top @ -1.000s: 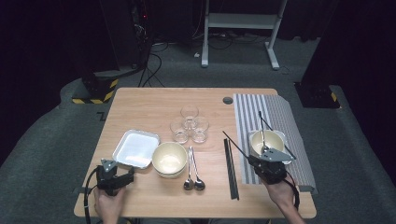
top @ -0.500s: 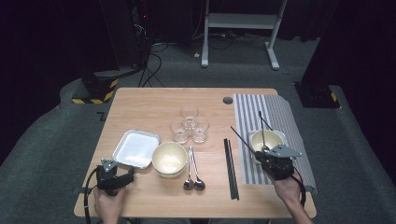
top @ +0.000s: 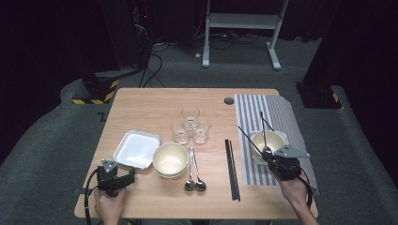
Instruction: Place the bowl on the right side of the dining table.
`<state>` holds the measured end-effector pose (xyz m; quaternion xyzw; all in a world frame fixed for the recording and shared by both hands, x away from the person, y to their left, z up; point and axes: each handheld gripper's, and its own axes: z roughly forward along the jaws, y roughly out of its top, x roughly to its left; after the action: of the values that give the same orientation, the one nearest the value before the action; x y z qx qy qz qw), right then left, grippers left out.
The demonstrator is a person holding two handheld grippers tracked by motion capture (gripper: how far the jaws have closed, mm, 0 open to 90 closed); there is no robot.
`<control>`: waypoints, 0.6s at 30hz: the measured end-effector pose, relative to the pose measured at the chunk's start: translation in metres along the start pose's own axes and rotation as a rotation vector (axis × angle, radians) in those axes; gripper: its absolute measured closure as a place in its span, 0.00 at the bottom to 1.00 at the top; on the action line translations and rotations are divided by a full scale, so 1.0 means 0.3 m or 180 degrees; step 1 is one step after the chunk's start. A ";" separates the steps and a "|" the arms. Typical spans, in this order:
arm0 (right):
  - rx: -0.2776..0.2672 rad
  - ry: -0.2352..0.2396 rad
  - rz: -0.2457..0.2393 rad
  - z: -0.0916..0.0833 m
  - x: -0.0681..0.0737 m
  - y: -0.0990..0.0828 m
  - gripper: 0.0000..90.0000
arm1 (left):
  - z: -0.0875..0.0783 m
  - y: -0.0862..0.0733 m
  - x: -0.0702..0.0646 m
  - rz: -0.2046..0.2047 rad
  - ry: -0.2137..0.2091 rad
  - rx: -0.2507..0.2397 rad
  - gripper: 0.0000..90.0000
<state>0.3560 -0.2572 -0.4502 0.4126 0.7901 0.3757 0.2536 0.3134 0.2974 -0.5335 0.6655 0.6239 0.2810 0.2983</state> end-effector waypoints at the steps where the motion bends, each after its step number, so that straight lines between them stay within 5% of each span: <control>1: -0.0001 -0.0005 0.0002 0.000 -0.001 -0.001 0.96 | 0.000 0.000 0.000 0.0002 0.0000 -0.0001 0.19; 18: -0.0053 -0.0121 0.0142 -0.033 -0.047 -0.021 0.96 | 0.000 0.000 0.000 0.0002 -0.0001 0.0000 0.19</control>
<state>0.3534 -0.2753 -0.4482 0.4351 0.7726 0.3800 0.2636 0.3134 0.2975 -0.5335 0.6657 0.6237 0.2810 0.2983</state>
